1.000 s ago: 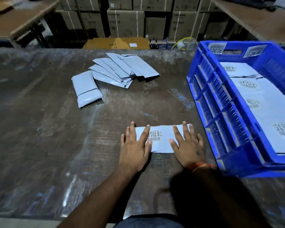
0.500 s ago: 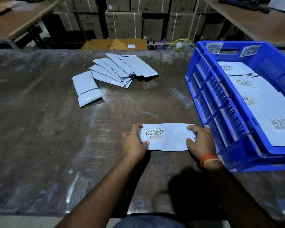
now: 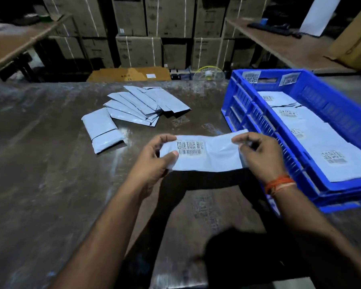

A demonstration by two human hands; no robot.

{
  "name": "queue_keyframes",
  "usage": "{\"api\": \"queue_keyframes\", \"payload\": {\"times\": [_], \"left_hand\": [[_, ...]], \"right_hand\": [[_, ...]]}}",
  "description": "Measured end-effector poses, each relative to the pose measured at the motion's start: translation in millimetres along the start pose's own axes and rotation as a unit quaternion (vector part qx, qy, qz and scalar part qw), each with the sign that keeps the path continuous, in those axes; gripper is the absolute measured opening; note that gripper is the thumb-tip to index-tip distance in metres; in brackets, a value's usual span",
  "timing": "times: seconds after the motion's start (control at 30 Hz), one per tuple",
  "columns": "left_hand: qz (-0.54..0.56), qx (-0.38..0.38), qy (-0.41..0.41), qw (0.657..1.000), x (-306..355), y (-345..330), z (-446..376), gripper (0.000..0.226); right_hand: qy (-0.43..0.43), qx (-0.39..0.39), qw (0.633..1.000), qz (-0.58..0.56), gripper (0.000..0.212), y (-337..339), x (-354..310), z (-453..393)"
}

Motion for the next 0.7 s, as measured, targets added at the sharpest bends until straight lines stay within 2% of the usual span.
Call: {"api": "queue_keyframes", "payload": {"times": [0.1,0.3,0.53,0.7], "left_hand": [[0.001,-0.008,-0.041,0.999,32,-8,3,0.026],[0.008,-0.025,-0.051,0.998,70,-53,-1,0.029],[-0.017,-0.037,-0.075,0.996,119,-185,-37,0.03],[-0.032,-0.036,-0.047,0.998,123,-277,-71,0.031]], "right_hand": [[0.014,-0.01,0.999,-0.03,0.028,20,-18,-21],[0.031,-0.006,0.996,-0.083,0.021,84,-20,-62],[-0.044,0.034,0.992,-0.109,0.017,194,52,-119],[-0.079,0.073,0.993,-0.056,0.022,258,120,-152]]}}
Point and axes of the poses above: each hand's wrist, its own z-axis away from the middle knuckle, its own y-axis out of the back of the hand, x = y × z, the point moved 7 cm from there along -z, towards the middle knuckle, and after that the axes turned 10 degrees about y, right-handed, at the moved point
